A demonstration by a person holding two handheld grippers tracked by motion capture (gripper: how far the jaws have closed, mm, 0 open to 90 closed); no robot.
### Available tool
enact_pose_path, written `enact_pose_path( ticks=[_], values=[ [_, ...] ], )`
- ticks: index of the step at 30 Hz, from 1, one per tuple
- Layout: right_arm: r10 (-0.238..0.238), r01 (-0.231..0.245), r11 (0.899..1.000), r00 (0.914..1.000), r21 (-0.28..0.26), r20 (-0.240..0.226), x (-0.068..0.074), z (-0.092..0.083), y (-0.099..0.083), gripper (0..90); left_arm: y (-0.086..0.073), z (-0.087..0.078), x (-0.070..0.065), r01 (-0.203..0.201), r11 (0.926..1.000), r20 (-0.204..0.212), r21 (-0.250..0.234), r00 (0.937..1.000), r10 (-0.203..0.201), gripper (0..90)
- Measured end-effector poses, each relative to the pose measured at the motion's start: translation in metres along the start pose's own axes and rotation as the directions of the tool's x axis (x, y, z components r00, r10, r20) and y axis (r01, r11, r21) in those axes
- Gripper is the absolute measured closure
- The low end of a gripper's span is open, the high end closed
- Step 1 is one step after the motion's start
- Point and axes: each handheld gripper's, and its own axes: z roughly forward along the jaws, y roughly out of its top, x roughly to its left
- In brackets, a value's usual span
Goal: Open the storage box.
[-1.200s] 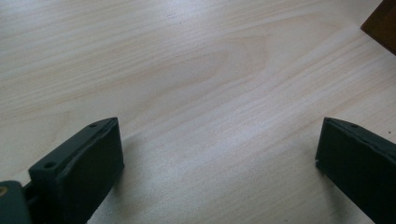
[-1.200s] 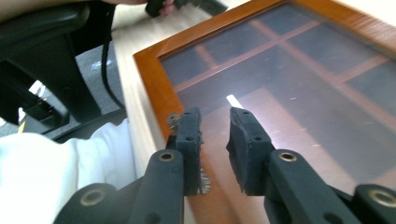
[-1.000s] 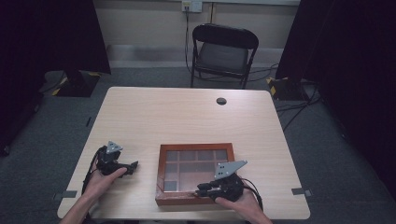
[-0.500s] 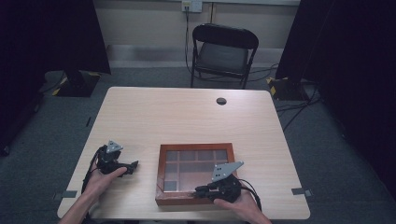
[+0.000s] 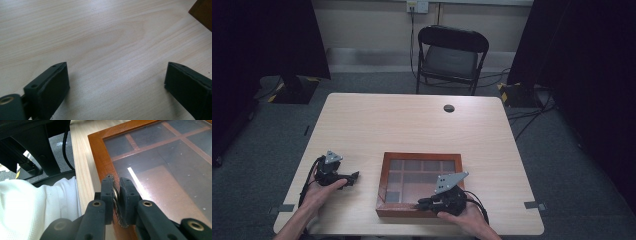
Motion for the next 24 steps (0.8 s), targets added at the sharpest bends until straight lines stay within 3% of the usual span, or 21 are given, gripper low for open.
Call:
enact_pose_path(
  ticks=[6, 10, 11, 16, 17, 24],
  values=[
    [0.002, -0.002, 1.0, 1.0, -0.012, -0.001, 0.0, -0.003, 0.002, 82.2, 0.001, -0.003, 0.0, -0.023, 0.9997, 0.009, 0.002, 0.9997, 0.023, 15.3],
    [0.007, -0.007, 1.0, 1.0, -0.025, -0.004, 0.0, -0.007, 0.005, 82.3, 0.002, -0.006, -0.004, -0.016, 0.9998, 0.035, 0.014, 0.9993, 0.016, 15.9],
    [0.009, -0.009, 1.0, 1.0, -0.028, -0.002, 0.0, -0.008, 0.006, 82.2, 0.002, -0.007, -0.006, -0.033, 0.9994, 0.04, 0.013, 0.9987, 0.033, 16.0],
    [0.01, -0.01, 0.999, 1.0, -0.033, -0.002, 0.001, -0.009, 0.007, 82.3, 0.005, -0.011, -0.01, -0.042, 0.9987, 0.046, -0.028, 0.998, 0.043, 16.5],
    [0.01, -0.01, 0.999, 1.0, -0.03, 0.001, 0.0, -0.01, 0.007, 82.2, 0.005, -0.012, -0.011, -0.031, 0.9987, 0.057, -0.041, 0.9978, 0.033, 16.5],
    [0.012, -0.012, 0.999, 0.9999, -0.036, -0.008, 0.0, -0.017, 0.01, 82.2, 0.009, -0.02, -0.02, -0.055, 0.9943, 0.105, -0.092, 0.9923, 0.065, 16.5]
  ],
)
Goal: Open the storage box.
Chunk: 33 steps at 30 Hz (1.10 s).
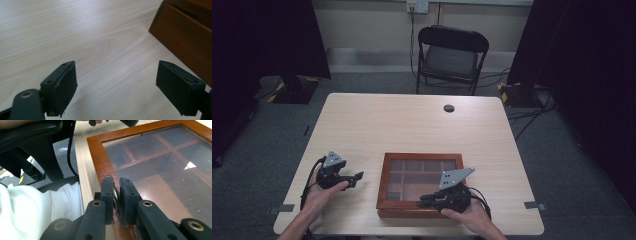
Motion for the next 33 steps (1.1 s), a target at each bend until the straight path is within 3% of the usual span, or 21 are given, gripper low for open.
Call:
enact_pose_path(
  ticks=[13, 18, 20, 28, 33],
  values=[
    [-0.004, 0.004, 1.0, 1.0, 0.001, 0.003, 0.0, -0.008, 0.013, 82.3, 0.009, 0.002, -0.026, -0.075, 0.997, 0.093, -0.021, 0.9927, 0.076, 16.1],
    [-0.009, 0.009, 1.0, 0.9999, 0.0, 0.007, 0.0, -0.011, 0.017, 82.3, 0.013, 0.0, -0.032, -0.089, 0.995, 0.119, -0.045, 0.9884, 0.094, 16.1],
    [-0.007, 0.007, 1.0, 1.0, 0.004, 0.006, 0.0, -0.012, 0.019, 82.3, 0.013, 0.0, -0.034, -0.074, 0.9958, 0.135, -0.054, 0.9876, 0.08, 16.1],
    [-0.002, 0.002, 1.0, 0.9999, 0.003, 0.013, 0.0, -0.014, 0.024, 82.3, 0.016, -0.001, -0.046, -0.101, 0.9911, 0.177, -0.086, 0.9774, 0.115, 16.1],
    [0.0, 0.0, 1.0, 0.9999, 0.003, 0.016, 0.0, -0.015, 0.026, 82.3, 0.018, 0.001, -0.055, -0.129, 0.9867, 0.207, -0.098, 0.9671, 0.147, 16.1]
  ],
)
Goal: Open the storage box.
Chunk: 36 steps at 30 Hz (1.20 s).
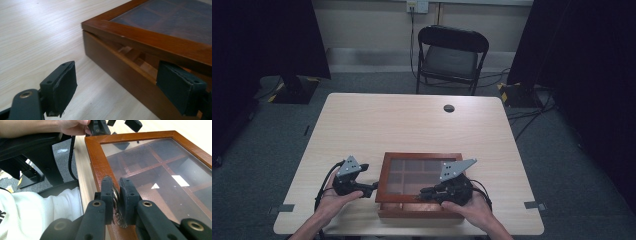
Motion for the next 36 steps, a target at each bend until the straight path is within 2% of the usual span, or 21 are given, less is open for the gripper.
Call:
enact_pose_path(
  ticks=[4, 7, 11, 15, 19, 21, 26, 28, 32, 34, 35, 36],
  values=[
    [-0.001, 0.001, 1.0, 1.0, 0.0, 0.003, 0.0, -0.001, 0.001, 82.3, 0.002, 0.003, -0.005, -0.024, 0.9997, 0.004, 0.011, 0.9997, 0.024, 15.9],
    [-0.001, 0.001, 1.0, 1.0, 0.002, 0.003, 0.0, -0.001, 0.002, 82.2, 0.003, 0.006, -0.006, -0.017, 0.9997, 0.007, 0.019, 0.9998, 0.017, 16.6],
    [-0.006, 0.006, 1.0, 1.0, 0.002, 0.007, 0.0, -0.003, 0.005, 82.2, 0.003, 0.006, -0.006, 0.014, 0.9999, 0.017, -0.006, 0.9998, -0.014, 16.9],
    [-0.011, 0.011, 1.0, 0.9999, -0.003, 0.005, -0.001, -0.004, 0.006, 82.1, 0.004, 0.005, -0.006, -0.018, 0.9997, 0.007, -0.014, 0.9998, 0.018, 18.0],
    [0.0, 0.0, 1.0, 1.0, -0.015, 0.007, -0.001, -0.005, 0.005, 80.7, 0.005, 0.004, -0.007, -0.025, 0.9993, 0.002, -0.028, 0.9997, 0.025, 18.0],
    [0.001, 0.0, 1.0, 0.9994, -0.022, 0.034, 0.0, -0.006, 0.004, 70.2, 0.005, 0.004, -0.007, -0.026, 0.9992, 0.004, -0.031, 0.9996, 0.026, 17.9],
    [0.028, -0.024, 0.998, 0.9976, -0.065, 0.063, -0.003, -0.017, 0.005, 57.3, 0.008, 0.002, -0.006, -0.032, 0.9986, -0.005, -0.042, 0.9995, 0.032, 18.6],
    [0.044, -0.038, 0.996, 0.9958, -0.08, 0.08, -0.005, -0.023, 0.003, 49.0, 0.01, 0.002, -0.006, -0.031, 0.9981, -0.001, -0.052, 0.9995, 0.031, 18.7],
    [0.067, -0.055, 0.994, 0.9898, -0.095, 0.126, -0.008, -0.032, -0.001, 41.1, 0.012, 0.001, -0.006, -0.026, 0.9983, 0.009, -0.051, 0.9996, 0.027, 18.7],
    [0.072, -0.059, 0.993, 0.9883, -0.1, 0.135, -0.009, -0.034, -0.002, 40.9, 0.013, 0.0, -0.006, -0.021, 0.9979, 0.016, -0.061, 0.9996, 0.022, 18.5],
    [0.084, -0.067, 0.991, 0.9848, -0.118, 0.152, -0.01, -0.04, -0.005, 37.0, 0.014, -0.001, -0.006, -0.016, 0.9981, 0.017, -0.06, 0.9997, 0.017, 19.0],
    [0.084, -0.067, 0.991, 0.9848, -0.118, 0.152, -0.01, -0.04, -0.005, 37.0, 0.014, -0.001, -0.006, -0.016, 0.9981, 0.017, -0.06, 0.9997, 0.017, 18.9]
  ],
)
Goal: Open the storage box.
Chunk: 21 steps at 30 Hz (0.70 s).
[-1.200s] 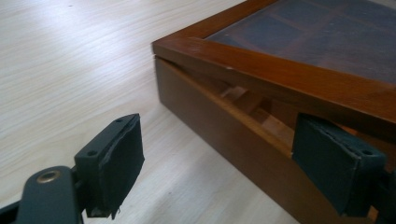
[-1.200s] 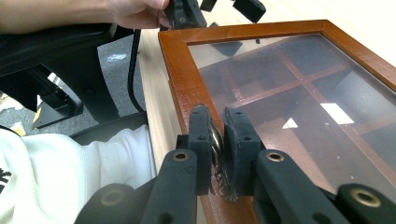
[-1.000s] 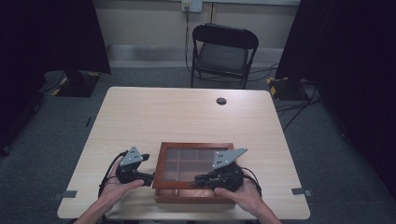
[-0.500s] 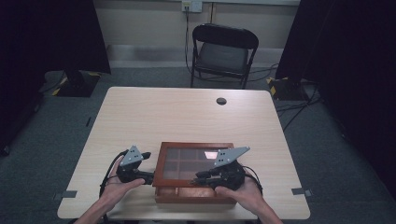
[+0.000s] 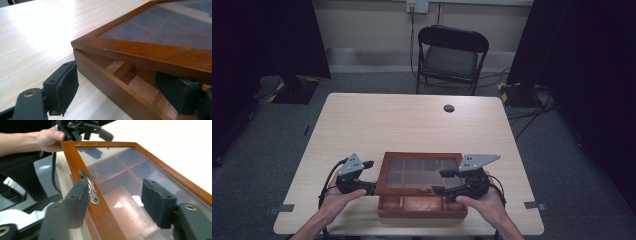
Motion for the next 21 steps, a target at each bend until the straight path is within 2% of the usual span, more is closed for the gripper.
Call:
enact_pose_path(
  ticks=[3, 6, 8, 11, 13, 16, 21],
  values=[
    [0.008, -0.008, 1.0, 0.9998, -0.006, 0.02, -0.003, -0.004, -0.002, 32.8, 0.003, 0.001, 0.001, 0.001, 1.0, 0.007, 0.002, 1.0, -0.001, 18.5],
    [0.016, -0.015, 1.0, 0.9992, -0.013, 0.037, -0.005, -0.007, -0.004, 29.1, 0.005, 0.003, 0.002, 0.02, 0.9998, 0.009, -0.003, 0.9998, -0.02, 18.0],
    [0.018, -0.017, 1.0, 0.999, -0.021, 0.04, -0.006, -0.01, -0.005, 28.1, 0.007, 0.003, 0.001, 0.004, 1.0, 0.002, 0.005, 1.0, -0.004, 17.3],
    [0.031, -0.029, 0.999, 0.9989, -0.042, 0.035, -0.009, -0.014, -0.006, 26.4, 0.011, 0.002, 0.002, 0.006, 1.0, 0.002, -0.005, 1.0, -0.006, 17.4],
    [0.031, -0.028, 0.998, 0.9984, -0.051, 0.047, -0.01, -0.017, -0.005, 24.9, 0.014, 0.002, 0.003, 0.005, 0.9995, 0.007, -0.032, 1.0, -0.005, 19.4],
    [0.032, -0.028, 0.997, 0.9977, -0.072, 0.059, -0.011, -0.025, -0.002, 22.9, 0.02, 0.0, 0.003, 0.002, 0.9993, 0.002, -0.037, 1.0, -0.002, 20.1],
    [0.035, -0.029, 0.997, 0.9962, -0.074, 0.08, -0.012, -0.029, -0.003, 18.2, 0.031, -0.002, 0.005, 0.005, 0.9981, 0.007, -0.061, 1.0, -0.005, 19.9]
  ],
)
